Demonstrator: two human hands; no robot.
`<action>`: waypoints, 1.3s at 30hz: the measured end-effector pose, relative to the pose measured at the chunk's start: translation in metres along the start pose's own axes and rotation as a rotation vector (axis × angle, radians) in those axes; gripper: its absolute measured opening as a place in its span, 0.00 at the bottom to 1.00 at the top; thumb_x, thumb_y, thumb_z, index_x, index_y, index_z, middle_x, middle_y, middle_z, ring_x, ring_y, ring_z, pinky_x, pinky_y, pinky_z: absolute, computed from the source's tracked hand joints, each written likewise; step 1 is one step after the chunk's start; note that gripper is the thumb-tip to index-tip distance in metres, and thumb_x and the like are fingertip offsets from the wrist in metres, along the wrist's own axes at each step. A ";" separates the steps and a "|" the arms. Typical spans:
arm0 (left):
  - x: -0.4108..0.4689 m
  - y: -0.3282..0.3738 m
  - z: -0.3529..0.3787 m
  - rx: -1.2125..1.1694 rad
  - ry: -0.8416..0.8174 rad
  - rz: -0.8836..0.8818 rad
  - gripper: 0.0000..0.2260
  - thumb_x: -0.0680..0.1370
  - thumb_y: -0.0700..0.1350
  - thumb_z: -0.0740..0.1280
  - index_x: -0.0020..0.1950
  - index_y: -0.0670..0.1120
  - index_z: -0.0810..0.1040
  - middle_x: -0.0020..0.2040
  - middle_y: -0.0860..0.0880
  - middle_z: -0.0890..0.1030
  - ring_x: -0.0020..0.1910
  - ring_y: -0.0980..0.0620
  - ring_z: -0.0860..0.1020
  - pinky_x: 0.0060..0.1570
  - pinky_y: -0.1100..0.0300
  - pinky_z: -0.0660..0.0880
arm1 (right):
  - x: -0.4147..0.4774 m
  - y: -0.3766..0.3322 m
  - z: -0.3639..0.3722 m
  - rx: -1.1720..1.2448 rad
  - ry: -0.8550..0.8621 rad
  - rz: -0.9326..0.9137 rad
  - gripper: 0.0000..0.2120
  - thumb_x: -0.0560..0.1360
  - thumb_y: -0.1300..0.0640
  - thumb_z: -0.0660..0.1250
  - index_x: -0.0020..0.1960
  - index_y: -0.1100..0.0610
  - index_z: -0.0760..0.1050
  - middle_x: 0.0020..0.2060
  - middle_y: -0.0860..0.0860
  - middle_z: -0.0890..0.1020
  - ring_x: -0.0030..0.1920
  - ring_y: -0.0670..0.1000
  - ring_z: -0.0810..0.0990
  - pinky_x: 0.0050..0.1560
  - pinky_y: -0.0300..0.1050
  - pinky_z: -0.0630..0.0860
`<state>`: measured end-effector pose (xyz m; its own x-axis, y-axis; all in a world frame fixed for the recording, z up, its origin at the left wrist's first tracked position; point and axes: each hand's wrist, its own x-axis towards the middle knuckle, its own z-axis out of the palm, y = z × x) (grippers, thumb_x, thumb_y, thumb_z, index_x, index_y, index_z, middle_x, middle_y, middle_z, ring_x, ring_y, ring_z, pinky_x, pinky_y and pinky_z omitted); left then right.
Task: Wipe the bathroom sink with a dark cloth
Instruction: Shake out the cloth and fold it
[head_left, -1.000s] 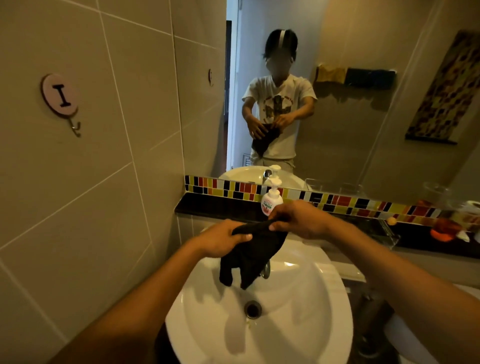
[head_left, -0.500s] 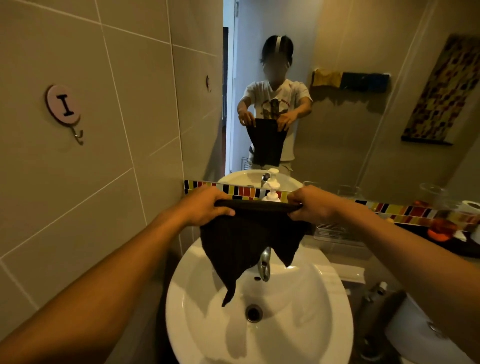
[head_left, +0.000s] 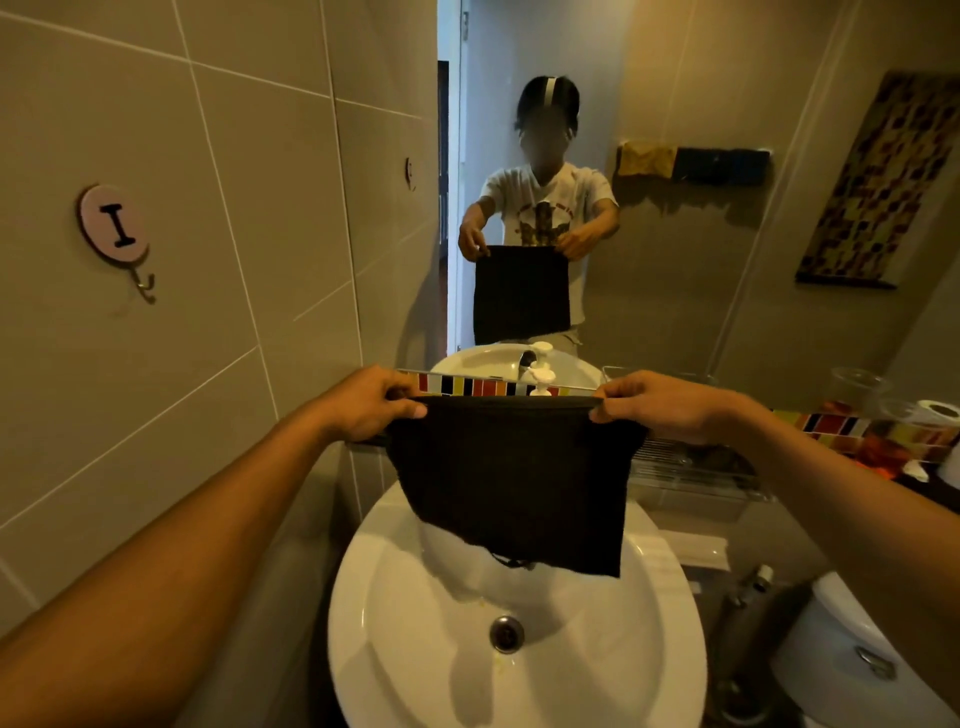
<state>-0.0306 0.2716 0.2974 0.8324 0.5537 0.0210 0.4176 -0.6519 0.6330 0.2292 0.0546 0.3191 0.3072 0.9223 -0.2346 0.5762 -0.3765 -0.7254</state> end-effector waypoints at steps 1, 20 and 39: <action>0.001 -0.001 0.000 -0.019 -0.008 -0.020 0.07 0.78 0.44 0.64 0.53 0.45 0.79 0.51 0.46 0.79 0.51 0.49 0.77 0.51 0.57 0.73 | 0.001 0.001 -0.001 -0.014 0.021 0.007 0.08 0.76 0.55 0.65 0.52 0.57 0.79 0.52 0.58 0.81 0.55 0.57 0.79 0.60 0.53 0.74; 0.019 0.068 0.030 -0.932 0.096 -0.388 0.15 0.77 0.42 0.68 0.61 0.39 0.75 0.50 0.43 0.80 0.43 0.49 0.81 0.25 0.64 0.78 | 0.024 -0.051 0.038 0.176 0.290 -0.078 0.09 0.77 0.59 0.65 0.55 0.58 0.79 0.52 0.55 0.82 0.56 0.55 0.79 0.62 0.52 0.72; 0.008 0.067 0.033 -1.082 0.206 -0.404 0.19 0.75 0.39 0.70 0.65 0.38 0.73 0.56 0.38 0.81 0.41 0.46 0.83 0.27 0.61 0.80 | 0.018 -0.077 0.099 0.246 0.543 -0.358 0.11 0.76 0.59 0.67 0.57 0.55 0.80 0.51 0.49 0.84 0.53 0.47 0.80 0.62 0.47 0.76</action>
<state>0.0165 0.2154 0.3146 0.5938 0.7579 -0.2702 0.0284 0.3158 0.9484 0.1150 0.1087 0.3071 0.5027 0.7871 0.3575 0.5442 0.0332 -0.8383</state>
